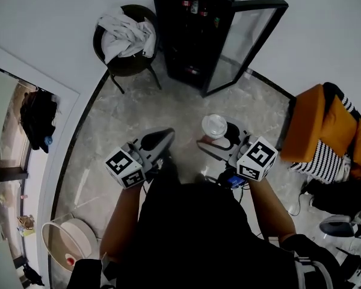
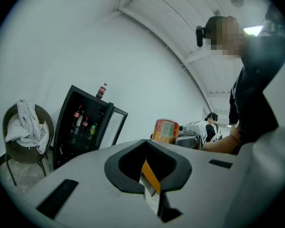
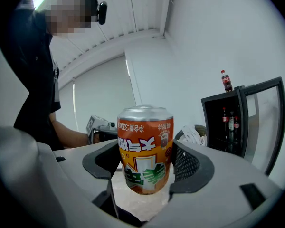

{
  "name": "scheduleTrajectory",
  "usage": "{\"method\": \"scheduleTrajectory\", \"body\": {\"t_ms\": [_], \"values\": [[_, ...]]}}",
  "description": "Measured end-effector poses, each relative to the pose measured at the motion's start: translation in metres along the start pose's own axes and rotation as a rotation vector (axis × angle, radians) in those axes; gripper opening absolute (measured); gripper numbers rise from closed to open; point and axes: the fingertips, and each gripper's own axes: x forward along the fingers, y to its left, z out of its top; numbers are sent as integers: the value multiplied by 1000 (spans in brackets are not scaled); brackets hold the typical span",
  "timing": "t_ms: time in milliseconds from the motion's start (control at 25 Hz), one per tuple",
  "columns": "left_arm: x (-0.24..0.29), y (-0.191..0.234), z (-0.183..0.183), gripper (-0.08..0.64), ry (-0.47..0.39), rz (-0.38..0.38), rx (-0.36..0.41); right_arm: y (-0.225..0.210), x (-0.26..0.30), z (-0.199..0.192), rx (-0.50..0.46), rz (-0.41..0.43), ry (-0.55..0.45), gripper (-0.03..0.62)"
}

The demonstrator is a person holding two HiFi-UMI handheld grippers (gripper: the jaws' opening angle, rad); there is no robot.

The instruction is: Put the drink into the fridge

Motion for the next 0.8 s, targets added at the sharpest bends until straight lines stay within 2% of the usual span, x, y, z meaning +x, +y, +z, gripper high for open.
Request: {"method": "scheduleTrajectory", "body": {"t_ms": [200, 400, 680, 800], "values": [[6, 55, 32, 11, 1, -46, 50, -33, 45, 31, 7, -29, -7, 324], [-7, 112, 62, 11, -9, -78, 45, -56, 97, 56, 6, -76, -12, 324], [-13, 181, 74, 11, 10, -144, -15, -84, 154, 71, 32, -162, 37, 324], [-6, 207, 74, 11, 8, -148, -56, -94, 171, 73, 36, -157, 55, 324]]}}
